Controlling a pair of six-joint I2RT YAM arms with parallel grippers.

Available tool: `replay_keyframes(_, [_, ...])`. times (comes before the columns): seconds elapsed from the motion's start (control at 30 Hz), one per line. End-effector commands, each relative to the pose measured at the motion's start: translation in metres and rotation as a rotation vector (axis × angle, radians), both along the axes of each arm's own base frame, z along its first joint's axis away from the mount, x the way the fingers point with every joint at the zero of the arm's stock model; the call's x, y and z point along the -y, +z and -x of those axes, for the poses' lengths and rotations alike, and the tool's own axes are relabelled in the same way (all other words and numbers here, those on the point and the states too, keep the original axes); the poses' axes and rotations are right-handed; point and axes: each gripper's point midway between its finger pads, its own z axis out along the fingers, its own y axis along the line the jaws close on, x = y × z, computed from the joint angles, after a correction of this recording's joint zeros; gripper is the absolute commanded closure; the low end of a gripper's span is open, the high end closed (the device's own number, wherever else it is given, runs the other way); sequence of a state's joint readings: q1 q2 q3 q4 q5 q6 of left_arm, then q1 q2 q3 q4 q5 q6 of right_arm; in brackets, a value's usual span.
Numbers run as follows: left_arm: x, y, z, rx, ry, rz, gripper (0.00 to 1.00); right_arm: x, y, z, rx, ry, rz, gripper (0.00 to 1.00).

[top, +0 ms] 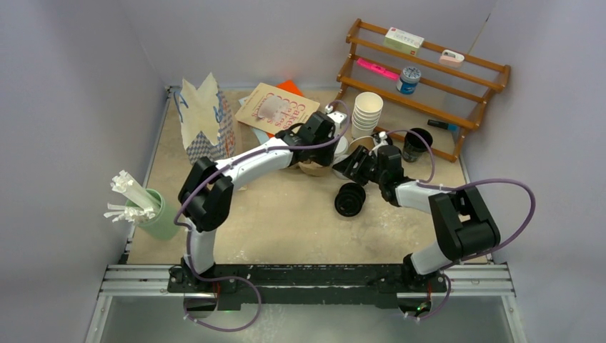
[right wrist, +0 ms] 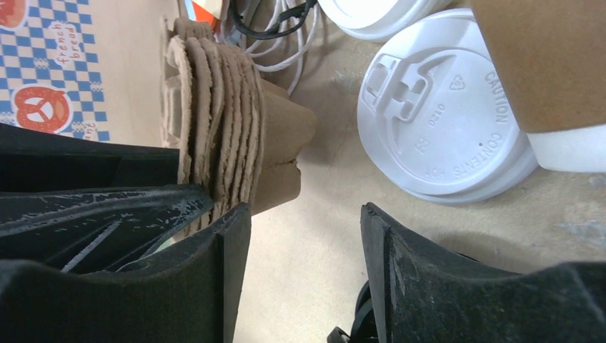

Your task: Pack the takeout coffee

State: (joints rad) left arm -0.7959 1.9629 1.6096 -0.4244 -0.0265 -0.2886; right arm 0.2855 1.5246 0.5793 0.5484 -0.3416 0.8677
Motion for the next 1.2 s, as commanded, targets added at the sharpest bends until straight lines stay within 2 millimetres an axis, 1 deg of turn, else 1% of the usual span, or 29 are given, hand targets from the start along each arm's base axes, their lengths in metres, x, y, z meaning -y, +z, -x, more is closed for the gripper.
replay_keyframes(0.0, [0.002,0.029,-0.001,0.018,-0.011,0.131,0.76,-0.010,0.026,-0.013,0.066,0.002,-0.091,0.37])
replay_keyframes(0.13, [-0.002,0.028,-0.001,0.005,-0.016,0.172,0.75,-0.011,0.027,-0.013,0.085,-0.005,-0.122,0.34])
replay_keyframes(0.33, [-0.002,0.027,0.002,-0.022,-0.033,0.220,0.70,-0.017,0.025,-0.012,0.098,0.020,-0.166,0.33])
replay_keyframes(0.47, [0.000,0.026,0.005,-0.035,-0.049,0.244,0.67,-0.020,0.021,-0.012,0.088,0.028,-0.184,0.34])
replay_keyframes(0.6, [0.001,0.023,0.008,-0.048,-0.061,0.248,0.68,-0.022,0.020,-0.014,0.085,0.035,-0.191,0.37])
replay_keyframes(0.77, [-0.003,0.022,0.006,-0.041,-0.046,0.232,0.69,-0.024,0.014,-0.016,0.065,0.040,-0.187,0.38])
replay_keyframes(0.8, [-0.004,0.022,0.006,-0.037,-0.042,0.225,0.67,-0.024,0.012,-0.017,0.062,0.041,-0.186,0.38])
replay_keyframes(0.9, [-0.010,0.020,0.006,-0.026,-0.035,0.191,0.58,-0.025,0.010,-0.020,0.063,0.043,-0.185,0.39])
replay_keyframes(1.0, [-0.015,0.017,0.006,-0.015,-0.037,0.157,0.52,-0.027,0.010,-0.022,0.065,0.048,-0.191,0.41])
replay_keyframes(1.1, [-0.018,0.018,0.007,0.012,-0.055,0.126,0.47,-0.028,0.012,-0.023,0.070,0.056,-0.195,0.41])
replay_keyframes(1.17, [-0.020,0.017,0.007,0.035,-0.062,0.091,0.45,-0.028,0.014,-0.023,0.078,0.060,-0.196,0.41])
